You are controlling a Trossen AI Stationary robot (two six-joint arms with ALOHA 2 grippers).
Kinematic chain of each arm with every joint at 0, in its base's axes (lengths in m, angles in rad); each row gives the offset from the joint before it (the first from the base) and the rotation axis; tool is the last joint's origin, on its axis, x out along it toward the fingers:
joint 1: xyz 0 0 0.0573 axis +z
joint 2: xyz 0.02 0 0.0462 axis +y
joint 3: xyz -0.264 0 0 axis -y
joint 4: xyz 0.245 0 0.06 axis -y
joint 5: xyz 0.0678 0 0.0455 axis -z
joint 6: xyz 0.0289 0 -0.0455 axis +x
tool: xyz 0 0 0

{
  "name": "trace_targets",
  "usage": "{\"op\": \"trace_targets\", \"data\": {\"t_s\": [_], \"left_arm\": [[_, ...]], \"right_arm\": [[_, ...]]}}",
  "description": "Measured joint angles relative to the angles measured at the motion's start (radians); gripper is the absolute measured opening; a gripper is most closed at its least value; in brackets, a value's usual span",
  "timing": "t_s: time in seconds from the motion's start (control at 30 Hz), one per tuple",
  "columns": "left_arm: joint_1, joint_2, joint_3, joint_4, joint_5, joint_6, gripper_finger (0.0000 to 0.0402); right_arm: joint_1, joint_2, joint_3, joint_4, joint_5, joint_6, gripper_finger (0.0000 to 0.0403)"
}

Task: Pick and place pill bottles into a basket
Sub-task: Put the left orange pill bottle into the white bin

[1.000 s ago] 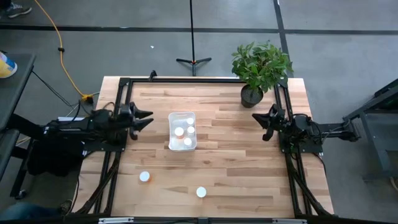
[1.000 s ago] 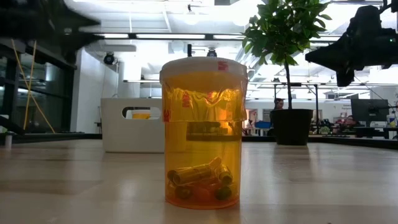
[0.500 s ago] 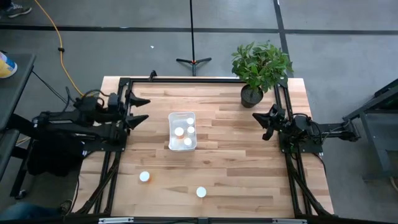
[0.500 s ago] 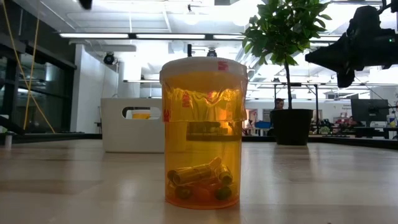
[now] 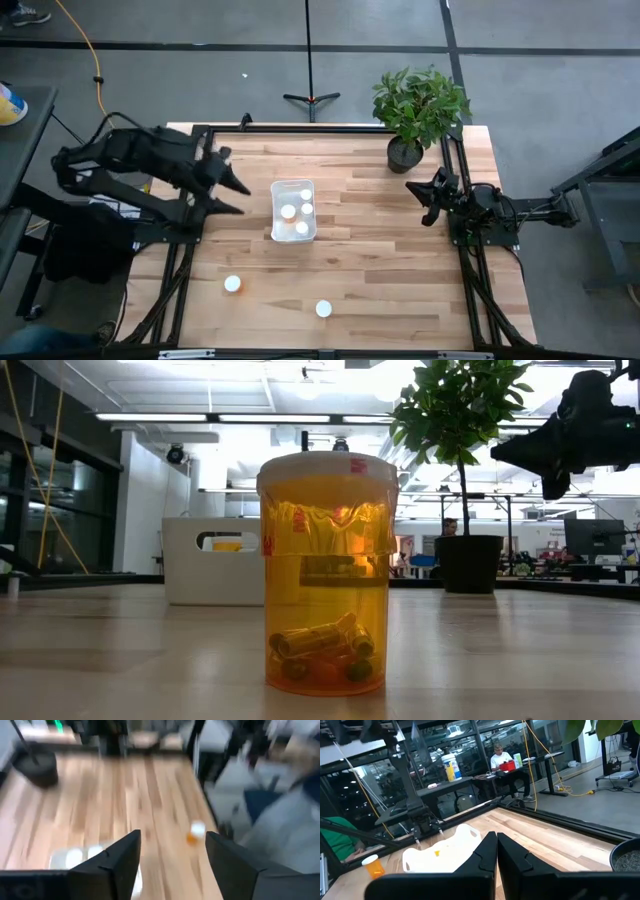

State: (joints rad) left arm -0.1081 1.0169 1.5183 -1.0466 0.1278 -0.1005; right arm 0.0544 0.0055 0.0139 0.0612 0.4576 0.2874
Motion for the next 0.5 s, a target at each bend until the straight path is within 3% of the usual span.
{"op": "trace_targets", "data": {"t_s": [0.13, 0.27, 0.4, 0.5], "left_arm": [[-0.105, 0.177, 0.179, -0.26, -0.054, -0.008, 0.0237], [-0.225, 0.332, 0.268, -0.36, -0.154, 0.003, 0.0224], [-0.3, 0.424, 0.258, -0.403, -0.186, -0.035, 0.0221], [-0.335, 0.445, 0.191, -0.427, -0.134, -0.109, 0.0225]], "right_arm": [[0.0, 0.0, 0.0, 0.0, -0.002, -0.001, 0.0001], [0.0, 0.0, 0.0, -0.001, -0.01, -0.03, 0.0004], [0.0, 0.0, 0.0, -0.002, -0.024, -0.049, 0.0002], [0.0, 0.0, 0.0, 0.0, -0.025, -0.065, 0.0003]]}}
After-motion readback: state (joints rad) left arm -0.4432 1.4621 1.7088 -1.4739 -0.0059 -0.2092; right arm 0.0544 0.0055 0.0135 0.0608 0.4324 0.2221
